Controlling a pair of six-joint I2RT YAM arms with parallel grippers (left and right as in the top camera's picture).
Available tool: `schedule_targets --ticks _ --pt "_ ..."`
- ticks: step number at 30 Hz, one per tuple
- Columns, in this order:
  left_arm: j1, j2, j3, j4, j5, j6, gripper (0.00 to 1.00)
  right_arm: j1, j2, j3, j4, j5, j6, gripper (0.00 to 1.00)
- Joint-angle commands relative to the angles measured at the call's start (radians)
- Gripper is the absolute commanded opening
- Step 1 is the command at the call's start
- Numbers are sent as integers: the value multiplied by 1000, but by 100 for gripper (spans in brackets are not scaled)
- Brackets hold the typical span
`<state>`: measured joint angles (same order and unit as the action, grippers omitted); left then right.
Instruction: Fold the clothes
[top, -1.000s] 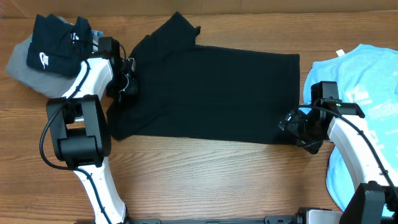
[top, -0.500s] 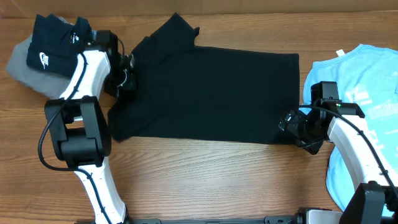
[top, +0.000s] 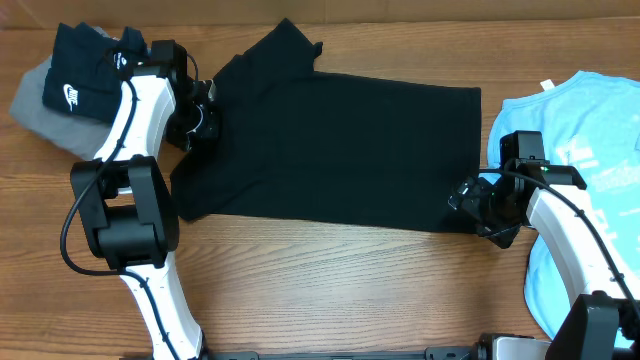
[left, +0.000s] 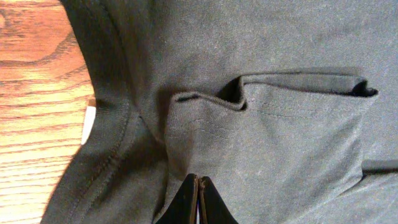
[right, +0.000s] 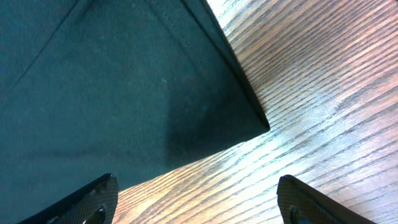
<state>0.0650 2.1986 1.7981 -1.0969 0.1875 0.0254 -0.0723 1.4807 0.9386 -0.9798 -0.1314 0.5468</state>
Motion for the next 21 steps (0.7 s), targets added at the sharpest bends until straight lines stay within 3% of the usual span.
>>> schedule_targets --ticks 1,6,8,9,12,16,21 --pt "-13 4 23 -3 15 -3 4 -6 4 -6 5 -5 2 85" --pt "-13 4 22 -2 -27 -3 4 -6 4 -6 5 -5 2 85" --pt "-13 5 21 0 -59 -3 31 -6 4 -6 4 -5 2 85" --pt "-13 5 21 5 -62 -3 37 -6 4 -6 5 -5 2 85" --pt "-13 5 17 32 -64 -3 38 -6 4 -6 5 -5 2 85" --pt "-13 5 0 63 -64 -3 31 -6 4 -6 3 -6 2 85" --pt "-13 5 -40 109 -56 -3 32 -6 4 -6 5 -5 2 85"
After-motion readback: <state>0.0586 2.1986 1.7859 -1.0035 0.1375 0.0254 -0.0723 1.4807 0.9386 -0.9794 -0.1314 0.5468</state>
